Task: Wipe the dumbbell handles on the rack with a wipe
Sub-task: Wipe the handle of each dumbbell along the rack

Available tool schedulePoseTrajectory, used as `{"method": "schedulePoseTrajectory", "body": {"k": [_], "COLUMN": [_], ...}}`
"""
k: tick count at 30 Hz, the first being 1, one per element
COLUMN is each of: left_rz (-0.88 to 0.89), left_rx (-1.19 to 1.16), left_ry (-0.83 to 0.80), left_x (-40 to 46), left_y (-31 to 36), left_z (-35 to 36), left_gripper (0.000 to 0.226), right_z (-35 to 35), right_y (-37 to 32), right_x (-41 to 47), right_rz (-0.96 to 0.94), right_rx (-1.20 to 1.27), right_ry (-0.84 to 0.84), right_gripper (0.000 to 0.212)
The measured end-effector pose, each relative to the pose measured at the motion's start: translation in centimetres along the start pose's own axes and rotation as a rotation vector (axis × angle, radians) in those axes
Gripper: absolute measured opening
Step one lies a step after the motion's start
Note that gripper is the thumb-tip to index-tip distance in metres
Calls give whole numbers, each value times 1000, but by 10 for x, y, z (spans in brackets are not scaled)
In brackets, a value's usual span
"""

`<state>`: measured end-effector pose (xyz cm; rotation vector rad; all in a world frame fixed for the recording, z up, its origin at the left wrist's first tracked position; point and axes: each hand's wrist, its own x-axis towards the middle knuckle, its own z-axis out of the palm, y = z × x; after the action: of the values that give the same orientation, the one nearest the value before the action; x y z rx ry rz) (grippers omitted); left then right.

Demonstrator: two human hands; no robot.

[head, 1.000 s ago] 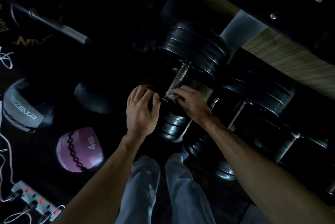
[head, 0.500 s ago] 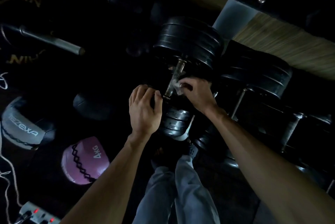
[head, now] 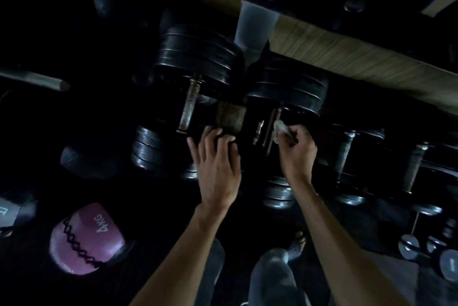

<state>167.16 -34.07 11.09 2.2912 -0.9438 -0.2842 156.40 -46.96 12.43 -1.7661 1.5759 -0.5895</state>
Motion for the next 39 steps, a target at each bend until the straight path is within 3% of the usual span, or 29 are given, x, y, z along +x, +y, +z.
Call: {"method": "schedulePoseTrajectory", "body": {"k": [3,6,10,15,20,22,26,28,33,39], "left_rz": [-57,-142,-173,-181,-184,-183,-183,-187,-184,-166], "left_rx": [-92,-14,76,113,118,118,130,127,94,-57], "left_ry": [-82,-42,9,27,5,8,7,-5,-9,11], "left_x": [-18,-26,-25,-25,-26,-26,-25,-26,-26,-24], "left_y": [44,70,72,75,76,76,74,74,74,62], "left_z": [36,56,60,62,61,62,63,63,61,58], "left_gripper": [24,26,24,28,32,32,31,31,34,31], "right_z": [-16,-13,7,20,10,14,22,19,1,24], "right_y": [30,51,56,51,79,77,49,49,69,64], "right_x": [12,26,50,65,49,56,82,72,36,70], "right_rz": [70,70,50,-5,-28,2,183,129,150,161], "right_rx": [-14,-9,-73,97,-5,-20,174,103,99,230], "right_ry": [27,-57,-173,-231,-550,-519,-278,-303,-575,-354], "right_gripper": [10,19,20,19,44,38,38,42,39,30]}}
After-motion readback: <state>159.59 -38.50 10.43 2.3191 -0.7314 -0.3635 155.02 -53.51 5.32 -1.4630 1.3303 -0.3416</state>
